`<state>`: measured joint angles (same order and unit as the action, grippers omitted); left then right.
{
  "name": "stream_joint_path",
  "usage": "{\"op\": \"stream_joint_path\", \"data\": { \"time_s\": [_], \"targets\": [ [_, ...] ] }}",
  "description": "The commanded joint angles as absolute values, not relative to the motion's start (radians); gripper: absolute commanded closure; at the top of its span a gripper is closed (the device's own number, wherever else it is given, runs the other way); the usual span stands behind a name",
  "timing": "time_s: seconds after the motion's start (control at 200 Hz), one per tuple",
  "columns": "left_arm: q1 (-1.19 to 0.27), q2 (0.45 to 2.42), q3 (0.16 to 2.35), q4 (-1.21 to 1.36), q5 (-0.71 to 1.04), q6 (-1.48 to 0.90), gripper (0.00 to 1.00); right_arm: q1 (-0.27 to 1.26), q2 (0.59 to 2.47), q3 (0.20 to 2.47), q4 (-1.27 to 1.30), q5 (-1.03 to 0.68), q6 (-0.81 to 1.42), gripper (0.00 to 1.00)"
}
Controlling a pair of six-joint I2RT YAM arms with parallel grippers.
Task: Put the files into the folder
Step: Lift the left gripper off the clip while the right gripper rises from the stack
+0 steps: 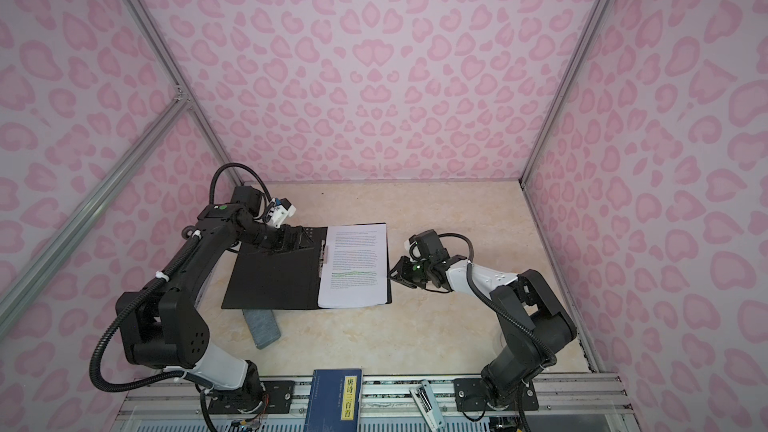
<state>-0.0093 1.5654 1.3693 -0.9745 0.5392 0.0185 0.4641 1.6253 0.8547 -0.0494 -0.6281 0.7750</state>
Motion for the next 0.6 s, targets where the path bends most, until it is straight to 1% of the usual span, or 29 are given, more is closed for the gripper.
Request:
{"op": "stream_joint_path", "data": {
  "time_s": [0.0, 0.095, 0.18, 0.395, 0.595],
  "targets": [
    [0.029, 1.548, 1.367, -0.971, 0.457, 0.031, 0.01, 0.411, 1.685, 0.949, -0.114, -0.611, 0.648, 0.73],
    [0.073, 1.549, 1.364, -0.973, 0.426, 0.043, 0.02, 0.376, 1.768, 1.071, -0.172, -0.587, 0.577, 0.72],
    [0.12, 1.551, 1.356, -0.971, 0.431, 0.048, 0.02, 0.357, 1.845, 1.164, -0.167, -0.597, 0.551, 0.73],
    [0.2, 1.568, 1.351, -0.994, 0.482, 0.086, 0.02, 0.341, 2.054, 1.362, -0.134, -0.619, 0.564, 0.72],
    [0.213, 1.572, 1.319, -0.997, 0.497, 0.107, 0.02, 0.342, 2.206, 1.476, -0.072, -0.642, 0.595, 0.71]
  ]
}}
